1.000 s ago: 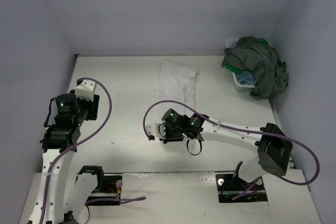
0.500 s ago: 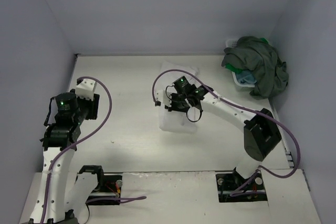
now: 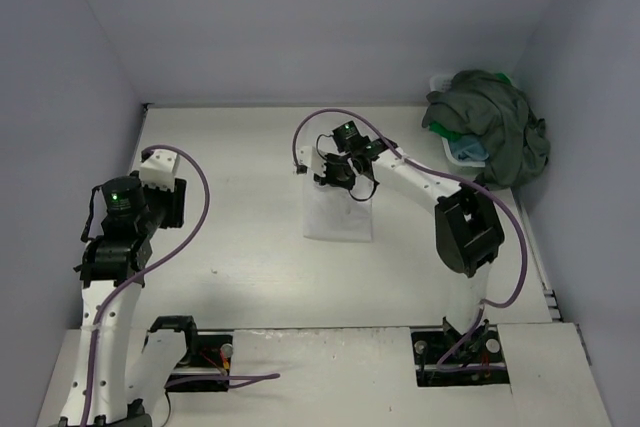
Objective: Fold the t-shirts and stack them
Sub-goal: Fold the folded rectangular tshirt in 1/3 of the way
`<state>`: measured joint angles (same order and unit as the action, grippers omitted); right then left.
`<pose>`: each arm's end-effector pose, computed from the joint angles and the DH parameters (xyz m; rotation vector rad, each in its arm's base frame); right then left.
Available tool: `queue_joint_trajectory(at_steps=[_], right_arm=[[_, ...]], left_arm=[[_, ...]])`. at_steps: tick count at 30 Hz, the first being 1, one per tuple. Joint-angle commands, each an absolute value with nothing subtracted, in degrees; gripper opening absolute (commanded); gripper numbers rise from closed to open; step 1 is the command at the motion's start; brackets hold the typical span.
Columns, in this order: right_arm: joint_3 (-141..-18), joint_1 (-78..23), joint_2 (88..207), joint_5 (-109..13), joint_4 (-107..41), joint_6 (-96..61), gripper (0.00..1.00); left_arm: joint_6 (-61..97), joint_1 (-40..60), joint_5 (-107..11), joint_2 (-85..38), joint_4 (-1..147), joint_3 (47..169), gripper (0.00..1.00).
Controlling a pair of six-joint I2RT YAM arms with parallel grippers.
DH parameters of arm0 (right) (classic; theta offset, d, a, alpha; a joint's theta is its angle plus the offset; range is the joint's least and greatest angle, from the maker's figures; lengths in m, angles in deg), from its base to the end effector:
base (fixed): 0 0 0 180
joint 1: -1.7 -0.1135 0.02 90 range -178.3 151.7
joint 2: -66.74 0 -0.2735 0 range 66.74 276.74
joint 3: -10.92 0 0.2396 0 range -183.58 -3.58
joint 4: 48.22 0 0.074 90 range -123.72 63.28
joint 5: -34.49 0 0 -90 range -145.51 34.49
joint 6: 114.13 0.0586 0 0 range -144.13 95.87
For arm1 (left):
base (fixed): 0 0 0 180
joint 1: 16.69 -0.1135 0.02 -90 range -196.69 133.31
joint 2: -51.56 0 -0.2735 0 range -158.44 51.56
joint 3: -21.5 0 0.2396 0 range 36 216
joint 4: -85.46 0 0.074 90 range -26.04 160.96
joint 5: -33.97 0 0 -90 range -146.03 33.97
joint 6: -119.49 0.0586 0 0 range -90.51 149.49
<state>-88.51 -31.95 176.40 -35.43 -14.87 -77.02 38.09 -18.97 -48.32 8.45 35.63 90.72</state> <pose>0.3562 0.2613 0.2395 -1.6884 1.5411 0.2346 0.1566 -0.0016 0.3527 0.1960 1.9711 -0.0103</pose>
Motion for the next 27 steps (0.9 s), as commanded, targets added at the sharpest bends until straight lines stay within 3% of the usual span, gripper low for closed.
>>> queue_joint_trajectory(at_steps=[1, 27], right_arm=[[-93.13, -30.30, 176.86, -33.62, -15.35, -78.36, 0.06], [-106.59, -26.25, 192.24, -32.92, -18.34, -76.25, 0.09]], left_arm=[[37.05, -19.59, -46.54, 8.41, 38.97, 91.81, 0.45], [35.73, -23.37, -42.14, 9.11, 38.53, 91.72, 0.46]])
